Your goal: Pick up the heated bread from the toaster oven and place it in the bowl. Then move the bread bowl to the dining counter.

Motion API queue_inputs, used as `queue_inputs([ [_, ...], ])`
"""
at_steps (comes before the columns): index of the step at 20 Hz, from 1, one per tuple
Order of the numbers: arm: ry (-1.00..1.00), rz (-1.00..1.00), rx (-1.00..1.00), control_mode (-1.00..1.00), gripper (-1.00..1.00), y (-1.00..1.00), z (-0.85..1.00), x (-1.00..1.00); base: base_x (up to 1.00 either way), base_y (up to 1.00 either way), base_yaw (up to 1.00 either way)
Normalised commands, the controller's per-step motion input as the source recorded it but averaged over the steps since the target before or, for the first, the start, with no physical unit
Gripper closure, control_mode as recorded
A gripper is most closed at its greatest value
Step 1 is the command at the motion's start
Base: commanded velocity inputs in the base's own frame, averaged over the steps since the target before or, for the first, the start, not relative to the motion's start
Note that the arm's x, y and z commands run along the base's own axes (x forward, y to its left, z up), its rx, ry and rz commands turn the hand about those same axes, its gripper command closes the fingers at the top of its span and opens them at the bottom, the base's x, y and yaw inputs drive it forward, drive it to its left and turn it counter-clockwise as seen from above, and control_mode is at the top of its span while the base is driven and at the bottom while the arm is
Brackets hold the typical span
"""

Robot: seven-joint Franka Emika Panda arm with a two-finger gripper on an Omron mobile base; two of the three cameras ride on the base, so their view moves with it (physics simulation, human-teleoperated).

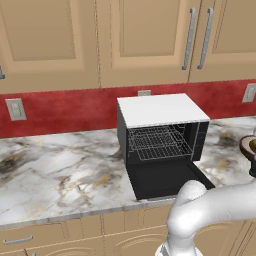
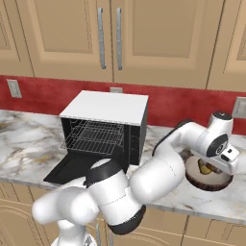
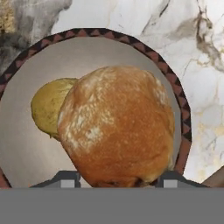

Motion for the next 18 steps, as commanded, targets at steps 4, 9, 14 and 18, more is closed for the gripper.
queue_inputs([
  [4, 0.00, -0.01, 0.00, -1.00, 1.00, 0.00, -0.34, 0.13, 0.00, 0.00, 0.00],
  [9, 0.00, 0.00, 0.00, -1.00, -1.00, 0.08, -0.19, -0.24, 0.00, 0.00, 0.00],
  [14, -0.03, 0.00, 0.00, -1.00, -1.00, 0.47, 0.00, -0.41, 0.00, 0.00, 0.00],
  [18, -0.03, 0.00, 0.00, -1.00, -1.00, 0.41, 0.00, -0.08, 0.00, 0.00, 0.00],
])
